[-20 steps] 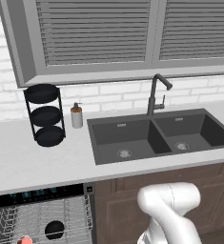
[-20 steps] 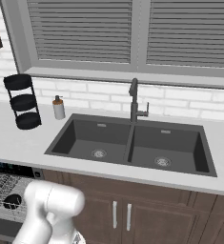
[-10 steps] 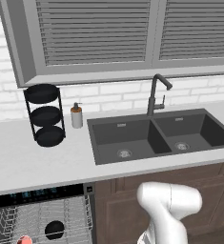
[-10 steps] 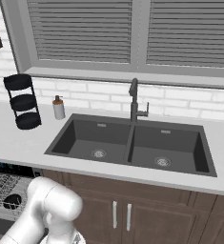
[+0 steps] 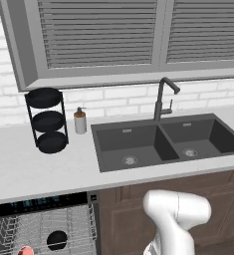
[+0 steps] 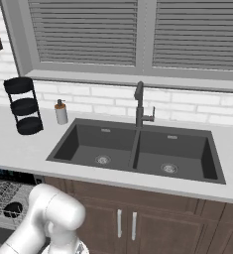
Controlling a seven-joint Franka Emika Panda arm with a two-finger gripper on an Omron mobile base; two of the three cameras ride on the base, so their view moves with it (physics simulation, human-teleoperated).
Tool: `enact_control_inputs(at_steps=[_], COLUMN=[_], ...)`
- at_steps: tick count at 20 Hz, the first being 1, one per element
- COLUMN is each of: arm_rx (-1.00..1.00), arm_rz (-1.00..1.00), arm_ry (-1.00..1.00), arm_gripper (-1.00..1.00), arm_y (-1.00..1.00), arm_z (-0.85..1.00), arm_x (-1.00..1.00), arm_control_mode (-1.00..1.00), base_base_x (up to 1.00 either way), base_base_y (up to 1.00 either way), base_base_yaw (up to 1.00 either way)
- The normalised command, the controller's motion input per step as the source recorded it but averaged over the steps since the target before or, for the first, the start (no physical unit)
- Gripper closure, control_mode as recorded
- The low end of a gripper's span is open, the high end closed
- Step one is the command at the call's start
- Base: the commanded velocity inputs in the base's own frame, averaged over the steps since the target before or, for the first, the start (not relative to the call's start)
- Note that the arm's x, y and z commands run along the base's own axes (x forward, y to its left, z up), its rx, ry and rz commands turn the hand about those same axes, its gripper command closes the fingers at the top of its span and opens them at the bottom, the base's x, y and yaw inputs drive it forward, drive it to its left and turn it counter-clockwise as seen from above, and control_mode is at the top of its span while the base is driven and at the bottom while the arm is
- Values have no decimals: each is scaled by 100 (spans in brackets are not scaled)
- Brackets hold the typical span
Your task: Pick up the cup and bowl from the counter, place them in the dishwasher, and close the dishwasher door.
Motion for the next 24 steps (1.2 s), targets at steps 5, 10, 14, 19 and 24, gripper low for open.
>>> enact_control_inputs(at_steps=[5,10,14,19,24], arm_rx=[-3,0,0,1,2], arm_rz=[0,1,2,1,0], arm_ry=[-18,-25,-22,-20,-14], arm_gripper=[-100,-100,-100,-100,-100], arm_y=[-28,-29,-44,-56,-59], arm_z=[-7,20,33,36,20], arm_x=[77,65,84,99,100], arm_control_mode=[-100,-100,-100,-100,-100], base_base_x=[0,0,0,0,0], base_base_y=[0,0,0,0,0], base_base_yaw=[0,0,0,0,0])
